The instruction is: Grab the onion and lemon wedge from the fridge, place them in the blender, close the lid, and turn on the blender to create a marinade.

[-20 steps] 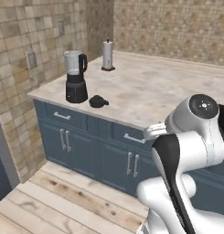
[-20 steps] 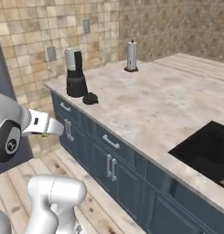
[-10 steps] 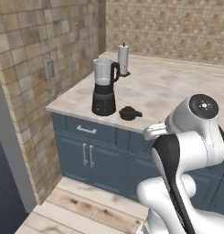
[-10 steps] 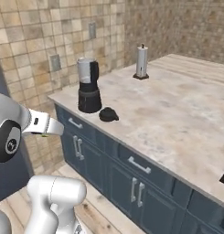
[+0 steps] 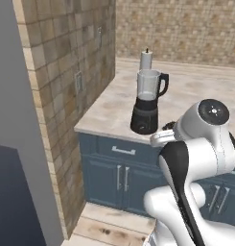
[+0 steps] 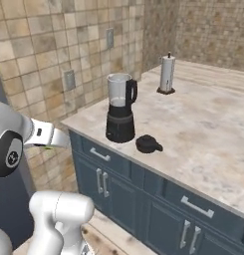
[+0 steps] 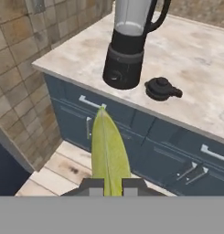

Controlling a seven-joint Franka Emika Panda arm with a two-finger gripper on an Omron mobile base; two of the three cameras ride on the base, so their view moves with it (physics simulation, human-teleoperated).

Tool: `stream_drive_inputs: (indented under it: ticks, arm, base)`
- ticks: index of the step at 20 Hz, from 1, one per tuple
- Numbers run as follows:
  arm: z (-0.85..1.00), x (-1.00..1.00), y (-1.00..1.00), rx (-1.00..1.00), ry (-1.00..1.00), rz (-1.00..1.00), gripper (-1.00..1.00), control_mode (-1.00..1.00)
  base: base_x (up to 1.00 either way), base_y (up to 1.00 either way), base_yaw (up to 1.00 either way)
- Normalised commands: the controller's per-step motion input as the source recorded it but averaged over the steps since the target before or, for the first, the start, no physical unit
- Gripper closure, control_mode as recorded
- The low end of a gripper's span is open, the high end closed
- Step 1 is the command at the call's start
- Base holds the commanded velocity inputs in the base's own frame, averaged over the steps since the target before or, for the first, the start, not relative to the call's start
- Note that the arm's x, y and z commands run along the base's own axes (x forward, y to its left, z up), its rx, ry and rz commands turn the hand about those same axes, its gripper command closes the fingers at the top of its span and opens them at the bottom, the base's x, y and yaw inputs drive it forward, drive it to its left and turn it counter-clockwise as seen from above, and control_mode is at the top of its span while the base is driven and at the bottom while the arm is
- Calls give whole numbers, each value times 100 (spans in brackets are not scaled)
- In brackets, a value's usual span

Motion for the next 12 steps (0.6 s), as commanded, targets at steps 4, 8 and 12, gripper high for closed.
stream_drive_inputs:
  ticks: [4, 8, 12]
  arm:
    - [0, 0, 0, 0, 0, 0, 100, 100]
    - [0, 0, 0, 0, 0, 0, 100, 100]
    - [0, 0, 0, 0, 0, 0, 100, 100]
  base:
    - [83, 58, -27]
    - [71, 7, -26]
    - [52, -26, -24]
